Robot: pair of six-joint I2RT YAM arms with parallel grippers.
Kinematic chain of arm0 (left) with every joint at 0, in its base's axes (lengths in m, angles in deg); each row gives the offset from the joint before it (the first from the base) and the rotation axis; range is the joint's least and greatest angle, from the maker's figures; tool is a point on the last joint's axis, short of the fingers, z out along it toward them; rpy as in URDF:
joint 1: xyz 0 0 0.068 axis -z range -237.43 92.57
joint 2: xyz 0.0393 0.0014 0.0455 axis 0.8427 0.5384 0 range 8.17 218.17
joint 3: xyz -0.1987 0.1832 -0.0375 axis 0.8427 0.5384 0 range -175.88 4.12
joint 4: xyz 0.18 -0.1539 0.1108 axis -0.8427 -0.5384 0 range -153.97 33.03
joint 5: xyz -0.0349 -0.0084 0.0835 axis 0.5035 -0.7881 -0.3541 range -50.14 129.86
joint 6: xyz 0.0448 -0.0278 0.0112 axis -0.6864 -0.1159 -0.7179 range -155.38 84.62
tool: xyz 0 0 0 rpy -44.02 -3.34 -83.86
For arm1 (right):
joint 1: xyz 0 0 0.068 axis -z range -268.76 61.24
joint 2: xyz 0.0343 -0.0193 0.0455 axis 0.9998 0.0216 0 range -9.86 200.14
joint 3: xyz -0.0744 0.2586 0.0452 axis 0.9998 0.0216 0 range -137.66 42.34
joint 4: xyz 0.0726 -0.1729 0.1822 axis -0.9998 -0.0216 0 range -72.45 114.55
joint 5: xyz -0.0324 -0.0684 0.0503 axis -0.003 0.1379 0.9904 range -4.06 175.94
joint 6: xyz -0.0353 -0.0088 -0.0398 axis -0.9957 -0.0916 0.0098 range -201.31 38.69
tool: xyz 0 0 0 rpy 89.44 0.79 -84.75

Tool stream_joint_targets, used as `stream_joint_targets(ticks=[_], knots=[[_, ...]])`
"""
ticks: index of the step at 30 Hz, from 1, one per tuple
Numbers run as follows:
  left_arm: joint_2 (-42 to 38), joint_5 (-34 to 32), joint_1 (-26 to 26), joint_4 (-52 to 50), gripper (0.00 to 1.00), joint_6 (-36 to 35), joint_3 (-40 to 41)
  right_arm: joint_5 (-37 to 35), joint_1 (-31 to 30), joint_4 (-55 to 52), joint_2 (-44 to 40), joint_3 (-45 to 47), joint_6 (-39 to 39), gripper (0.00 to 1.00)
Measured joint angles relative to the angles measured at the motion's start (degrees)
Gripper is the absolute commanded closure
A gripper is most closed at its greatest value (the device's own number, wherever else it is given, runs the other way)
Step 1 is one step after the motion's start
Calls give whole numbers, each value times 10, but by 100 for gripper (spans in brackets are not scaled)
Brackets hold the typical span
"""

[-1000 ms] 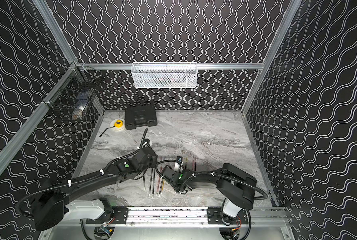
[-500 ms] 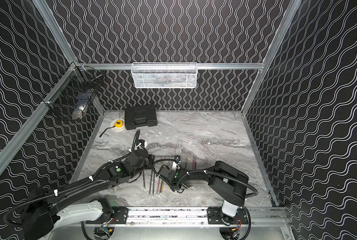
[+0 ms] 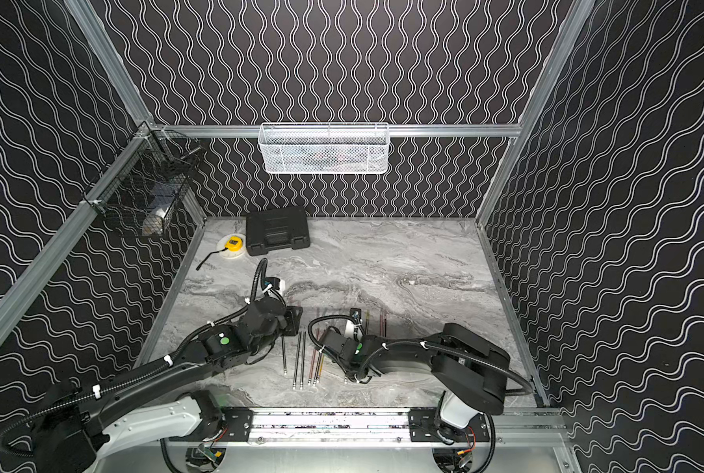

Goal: Remove the protective cover of the pencils
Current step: Pick up the pencil from the center of the board.

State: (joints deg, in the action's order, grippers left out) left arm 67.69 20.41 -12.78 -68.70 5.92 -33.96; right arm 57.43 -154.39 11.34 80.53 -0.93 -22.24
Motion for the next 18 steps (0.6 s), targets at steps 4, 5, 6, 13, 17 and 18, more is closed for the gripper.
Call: stream_joint_targets(ticks=[4, 5, 6, 13, 17, 18], knots=[[-15, 4, 0, 5, 62, 6, 9, 9, -4, 19, -48, 30, -14, 100], [-18, 7, 0, 8, 62, 7, 10, 12, -5, 30, -62, 42, -17, 100], [-21, 11, 0, 13, 62, 7, 13, 17, -7, 42, -75, 53, -19, 100], [-31, 46, 0, 47, 62, 7, 29, 38, -15, 110, -176, 118, -52, 100], [-23, 73, 0, 71, 62, 7, 30, 51, -21, 151, -217, 145, -74, 100], [-19, 82, 0, 79, 62, 8, 30, 57, -22, 163, -223, 151, -76, 100]])
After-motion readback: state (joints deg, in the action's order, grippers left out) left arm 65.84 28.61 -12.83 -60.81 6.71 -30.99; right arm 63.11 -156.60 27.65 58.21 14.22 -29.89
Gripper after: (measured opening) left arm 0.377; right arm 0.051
